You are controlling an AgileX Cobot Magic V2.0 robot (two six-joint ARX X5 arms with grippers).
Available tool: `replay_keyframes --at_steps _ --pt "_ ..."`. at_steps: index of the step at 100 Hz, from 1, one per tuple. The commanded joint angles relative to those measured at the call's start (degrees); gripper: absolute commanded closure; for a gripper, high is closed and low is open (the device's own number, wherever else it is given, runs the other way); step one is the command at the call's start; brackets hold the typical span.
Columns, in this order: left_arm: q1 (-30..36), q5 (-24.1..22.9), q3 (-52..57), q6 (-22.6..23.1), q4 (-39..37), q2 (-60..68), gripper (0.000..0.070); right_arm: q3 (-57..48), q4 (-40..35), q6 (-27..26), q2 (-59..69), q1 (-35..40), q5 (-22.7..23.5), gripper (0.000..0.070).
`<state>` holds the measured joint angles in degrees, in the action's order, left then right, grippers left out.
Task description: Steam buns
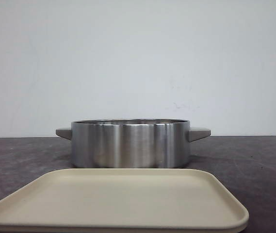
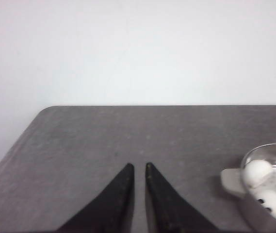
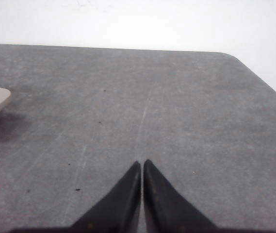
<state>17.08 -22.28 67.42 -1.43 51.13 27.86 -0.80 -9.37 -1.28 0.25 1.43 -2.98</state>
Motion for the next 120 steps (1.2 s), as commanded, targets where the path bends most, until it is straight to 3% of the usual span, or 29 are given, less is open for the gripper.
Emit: replay_keyframes --at_steps 1,26,71,81,101,120 --pt "0.02 -0.87 0.59 0.55 0.85 -0.39 0.07 0.09 0.31 0.42 -0.04 -0.07 -0.02 0.0693" --pt "0.02 -0.87 -0.55 0.07 5.29 -3.23 0.07 0.09 0.33 0.42 -0.04 -0.07 -0.02 0.0693" --pt "0.02 -0.83 -11.37 -7.08 2.23 -12.48 0.07 0.09 0.33 0.42 -0.04 -0.07 -0.02 0.0693" --pt "0.0 -0.87 -17.62 -6.4 -4.13 -14.91 0.07 0.09 0.33 0.42 -0.04 -0.07 -0.02 0.0693" --pt "-4.15 0.63 -35.95 -2.49 -27.23 -19.78 0.07 0.09 0.33 0.42 -0.04 -0.07 -0.04 0.0693" --pt "-13.05 10.64 -49.44 -3.02 -41.44 -20.44 0.07 0.09 0.33 0.42 -0.04 -0.07 -0.04 0.0693"
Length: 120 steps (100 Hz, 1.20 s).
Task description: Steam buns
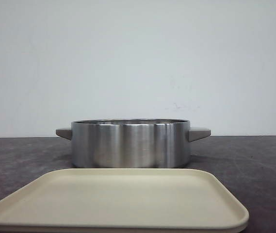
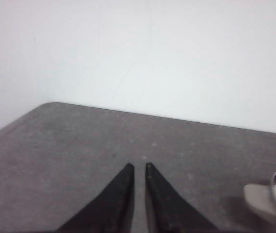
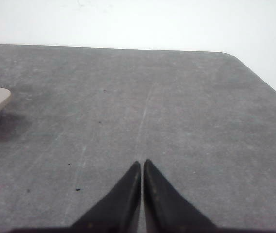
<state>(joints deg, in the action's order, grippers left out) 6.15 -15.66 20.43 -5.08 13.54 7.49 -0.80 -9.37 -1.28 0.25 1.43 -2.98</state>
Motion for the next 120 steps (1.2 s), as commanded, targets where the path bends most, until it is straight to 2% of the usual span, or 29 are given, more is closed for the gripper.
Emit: replay_keyframes --at_steps 1,11,32,49,55,80,120 --pt "-2.54 4.66 -2.95 0.59 -4.31 -0.07 0.07 0.09 0.33 0.42 -0.04 -0.07 -0.04 0.0693" --pt "-5.97 8.31 -6.62 0.59 -6.27 -0.15 0.07 0.09 0.33 0.42 -0.04 -0.07 -0.02 0.0693" --pt "-9.01 9.38 -11.02 2.62 -6.32 -2.14 0.07 0.09 0.33 0.42 -0.04 -0.07 -0.02 0.0693" --pt "-10.45 18.95 -13.68 4.48 -7.85 -4.48 0.07 0.09 0.33 0.42 -0.04 -0.07 -0.02 0.0693" --pt "-10.78 20.7 -14.58 4.42 -8.02 -4.98 0.07 0.09 0.33 0.42 -0.04 -0.07 -0.04 0.0693" --pt "-10.8 20.72 -19.71 0.87 -8.28 -7.32 0.07 0.09 0.31 0.42 -0.04 -0.07 -0.04 0.0693" --pt "-11.02 19.54 -19.65 3.1 -2.62 -7.3 0.07 0.09 0.33 0.42 -0.04 -0.07 -0.02 0.0693"
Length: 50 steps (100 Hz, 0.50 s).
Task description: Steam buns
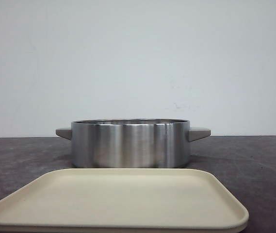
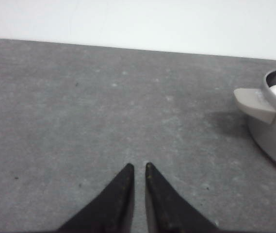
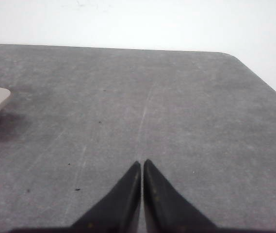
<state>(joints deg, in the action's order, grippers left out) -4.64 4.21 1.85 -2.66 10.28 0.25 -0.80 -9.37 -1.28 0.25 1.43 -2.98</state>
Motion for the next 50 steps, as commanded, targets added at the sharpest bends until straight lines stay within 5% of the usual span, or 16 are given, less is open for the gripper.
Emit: replay_keyframes --at_steps 1,50 --pt "-0.24 -0.35 -1.07 0.68 0.63 -0.09 0.07 0.09 0.33 0.42 -0.04 -0.07 -0.02 0.0693" --pt "-2.69 -0.35 -1.07 1.16 0.44 -0.07 0.07 0.09 0.31 0.42 -0.04 -0.07 -0.02 0.0693"
